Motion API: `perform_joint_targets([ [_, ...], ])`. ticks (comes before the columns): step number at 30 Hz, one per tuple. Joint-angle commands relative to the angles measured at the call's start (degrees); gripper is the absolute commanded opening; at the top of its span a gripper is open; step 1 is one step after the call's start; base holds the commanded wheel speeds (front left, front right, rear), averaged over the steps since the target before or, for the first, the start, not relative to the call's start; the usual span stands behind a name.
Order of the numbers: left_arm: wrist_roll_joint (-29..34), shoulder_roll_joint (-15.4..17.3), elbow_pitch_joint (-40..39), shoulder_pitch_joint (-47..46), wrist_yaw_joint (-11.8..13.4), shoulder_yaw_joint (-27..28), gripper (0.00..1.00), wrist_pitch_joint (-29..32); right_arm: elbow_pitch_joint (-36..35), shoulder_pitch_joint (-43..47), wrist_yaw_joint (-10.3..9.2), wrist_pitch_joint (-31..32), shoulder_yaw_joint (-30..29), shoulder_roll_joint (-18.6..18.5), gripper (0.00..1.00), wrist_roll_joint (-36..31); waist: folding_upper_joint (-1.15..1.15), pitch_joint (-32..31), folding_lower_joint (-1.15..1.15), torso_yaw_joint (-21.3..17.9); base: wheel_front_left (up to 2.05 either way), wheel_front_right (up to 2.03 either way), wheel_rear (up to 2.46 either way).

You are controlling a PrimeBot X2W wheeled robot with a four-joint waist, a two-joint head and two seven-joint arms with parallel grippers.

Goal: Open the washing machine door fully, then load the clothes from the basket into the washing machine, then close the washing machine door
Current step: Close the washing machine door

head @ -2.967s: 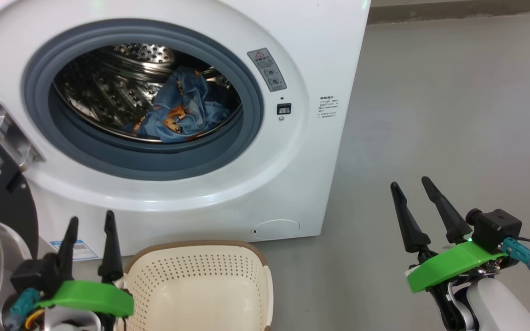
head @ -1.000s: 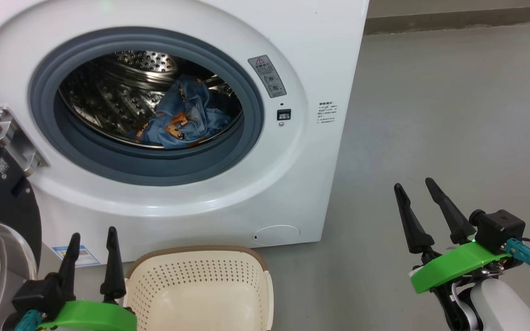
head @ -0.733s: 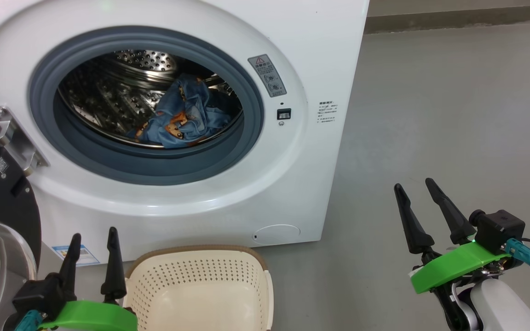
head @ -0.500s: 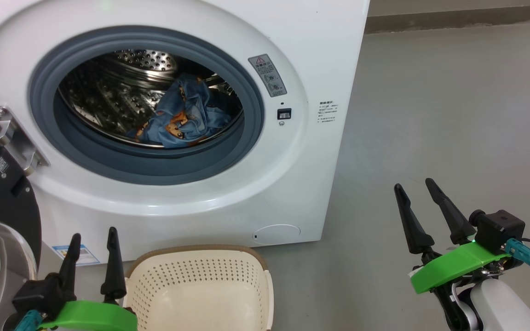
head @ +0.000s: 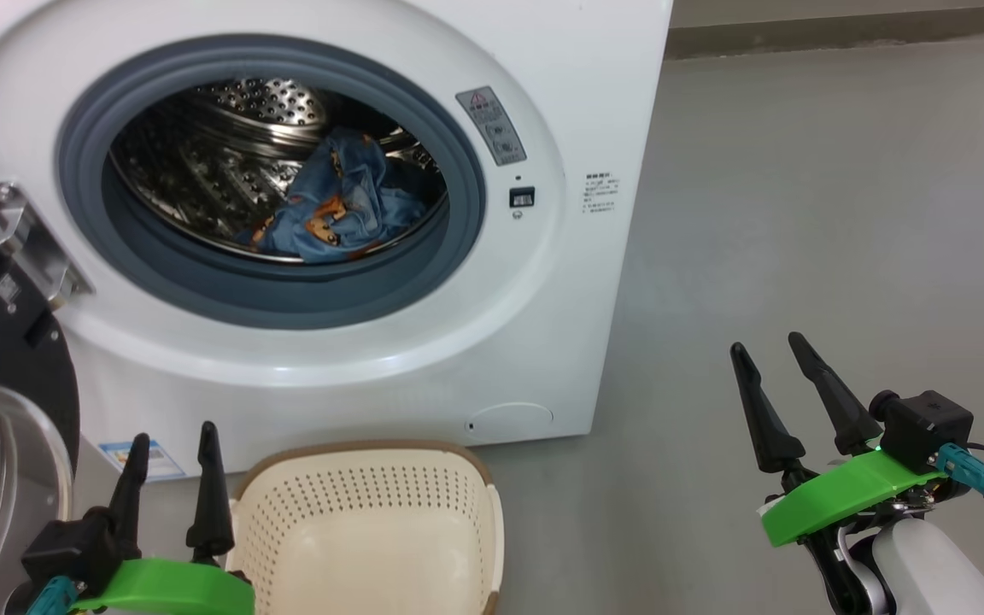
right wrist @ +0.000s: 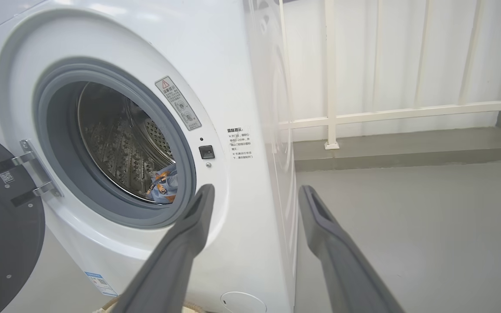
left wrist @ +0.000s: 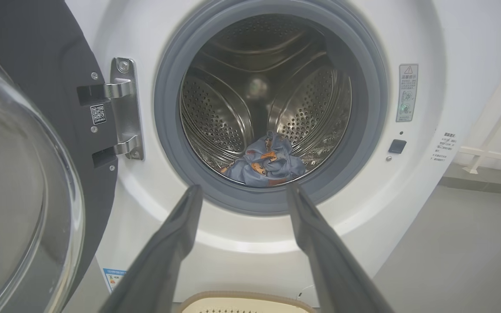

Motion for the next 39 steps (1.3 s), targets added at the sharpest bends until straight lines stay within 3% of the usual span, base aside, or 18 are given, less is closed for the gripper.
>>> perform_joint_targets([
  [1, -0.3, 1.7, -1.6, -0.4, 0.3, 1.9, 1.00, -0.4, -1.1, -0.5, 0.26, -0.5, 1.3, -0.4, 1.00, 0.8, 0.00, 0.0, 0.00, 0.0, -1.58, 1.58, 0.00],
  [13, 0.0, 1.7, -1.5, -0.3, 0.2, 1.5, 1.00, -0.4, -1.1, -0.3, 0.26, -0.5, 1.5, -0.6, 1.00, 0.9, 0.00, -0.2, 0.00, 0.1, -1.19, 1.19, 0.00],
  [39, -0.1, 1.7, -1.2, -0.6, 0.4, 1.2, 1.00, -0.4, -0.9, -0.5, 0.26, -0.5, 1.3, -0.5, 1.00, 1.0, 0.00, 0.1, 0.00, 0.7, -0.02, 0.02, 0.00],
])
